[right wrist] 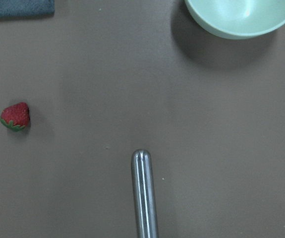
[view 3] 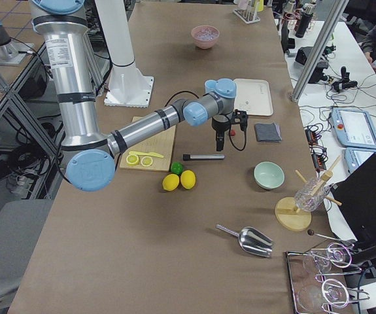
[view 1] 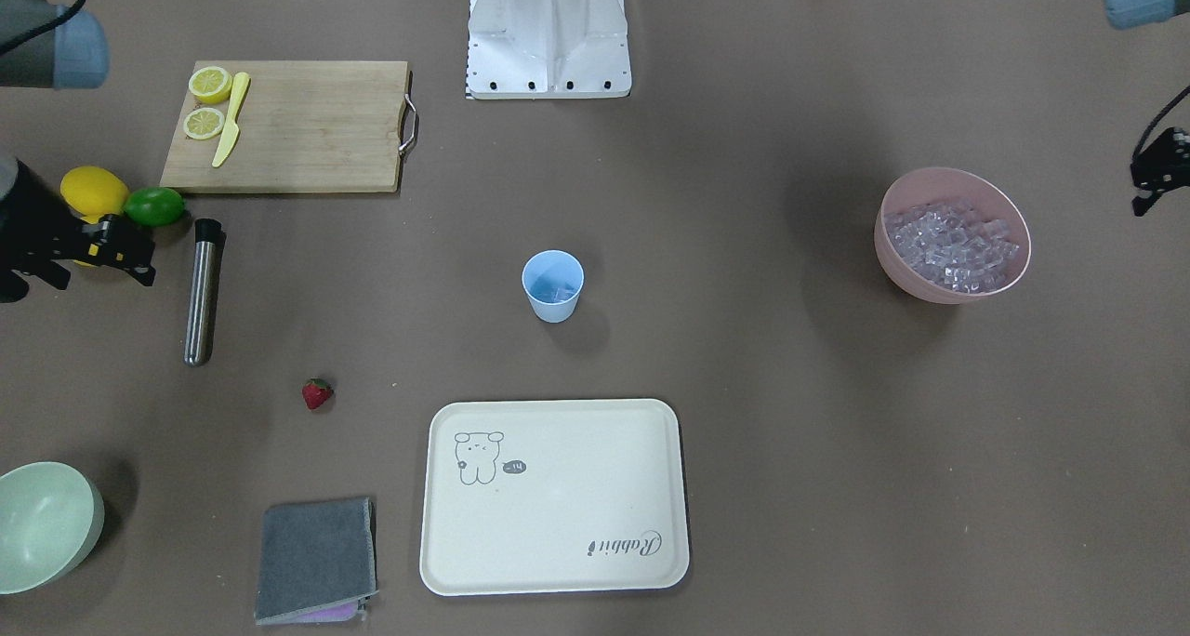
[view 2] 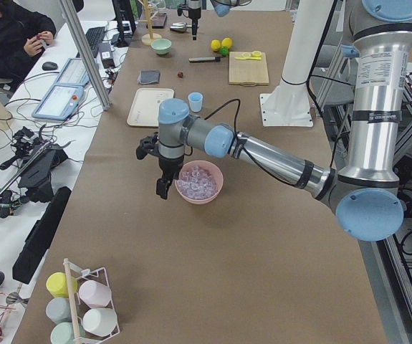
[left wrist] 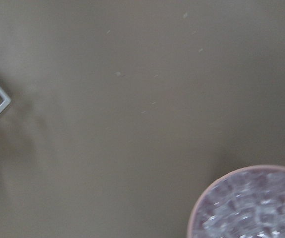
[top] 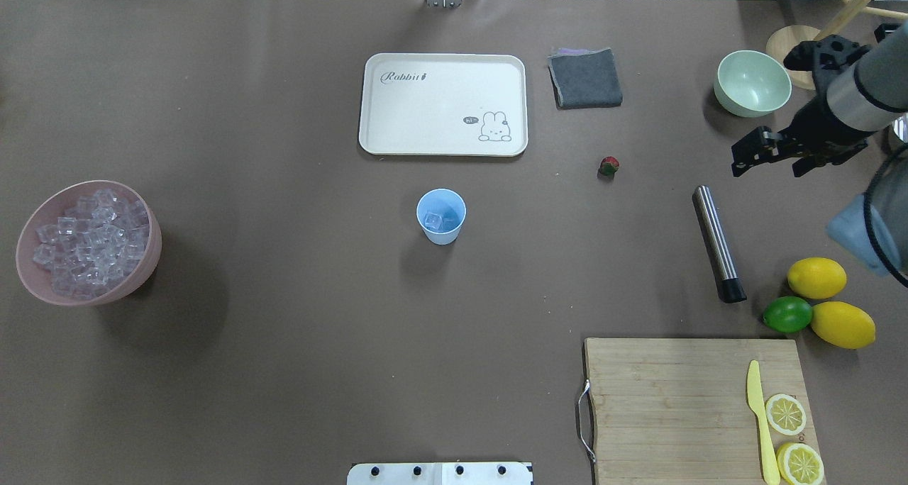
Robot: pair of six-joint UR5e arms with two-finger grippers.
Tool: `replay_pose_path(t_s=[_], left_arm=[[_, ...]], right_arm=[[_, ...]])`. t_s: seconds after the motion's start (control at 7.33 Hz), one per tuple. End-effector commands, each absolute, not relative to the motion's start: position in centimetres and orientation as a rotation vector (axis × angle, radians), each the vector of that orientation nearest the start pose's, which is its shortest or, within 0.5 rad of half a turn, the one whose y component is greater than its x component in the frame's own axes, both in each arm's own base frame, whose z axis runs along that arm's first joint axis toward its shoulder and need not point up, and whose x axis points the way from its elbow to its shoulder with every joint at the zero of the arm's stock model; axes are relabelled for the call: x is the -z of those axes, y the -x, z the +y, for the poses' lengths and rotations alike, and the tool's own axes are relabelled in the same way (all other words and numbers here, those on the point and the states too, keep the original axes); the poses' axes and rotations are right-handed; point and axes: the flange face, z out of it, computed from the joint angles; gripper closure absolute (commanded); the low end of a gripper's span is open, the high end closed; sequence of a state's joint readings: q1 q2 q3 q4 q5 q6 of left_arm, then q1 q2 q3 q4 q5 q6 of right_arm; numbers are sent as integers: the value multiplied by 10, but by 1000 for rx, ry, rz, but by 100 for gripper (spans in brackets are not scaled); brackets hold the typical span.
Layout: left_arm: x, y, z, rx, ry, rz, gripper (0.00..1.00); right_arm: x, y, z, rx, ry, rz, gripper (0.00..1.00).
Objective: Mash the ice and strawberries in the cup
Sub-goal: 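Withdraw the left arm while the right gripper moves toward the red strawberry, then lower the right gripper onto the red strawberry and close on it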
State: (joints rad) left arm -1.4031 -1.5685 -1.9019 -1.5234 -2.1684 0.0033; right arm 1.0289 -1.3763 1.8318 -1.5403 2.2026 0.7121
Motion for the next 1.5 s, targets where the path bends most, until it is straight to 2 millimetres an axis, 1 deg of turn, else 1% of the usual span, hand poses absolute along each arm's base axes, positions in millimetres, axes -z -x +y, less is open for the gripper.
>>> replay_pose_path(t_s=[0.0, 0.14, 0.27, 0.41, 0.55, 0.68, 0.82, 1.09, 1.23, 1.36], left_arm=[[-567, 44, -482, -305, -200, 696, 1], [-573, 44, -476, -302, -189, 699, 0], [-578, 45, -472, -298, -180, 700, 1], [-582, 45, -469, -296, -173, 699, 1], [-587, 44, -463, -296, -167, 699, 1], [-587, 44, -463, -296, -168, 699, 0], [-587, 44, -463, -298, -167, 699, 1], [-586, 44, -464, -296, -169, 699, 1], [-585, 44, -463, -296, -171, 699, 1], [-585, 43, -464, -298, -170, 699, 1]], right_arm=[[-414, 285, -550, -5, 26, -750, 0], [-398, 320, -570, -43, 37, -734, 0], [-389, 352, -583, -70, 35, -705, 0], [-397, 375, -596, -79, 21, -729, 0], [-421, 400, -604, -108, 4, -770, 1], [-430, 409, -605, -127, -13, -773, 2], [-413, 418, -609, -150, -13, -782, 3], [-413, 434, -599, -153, 3, -779, 7], [-417, 445, -591, -148, -21, -752, 13], [-417, 449, -589, -180, -15, -749, 42]])
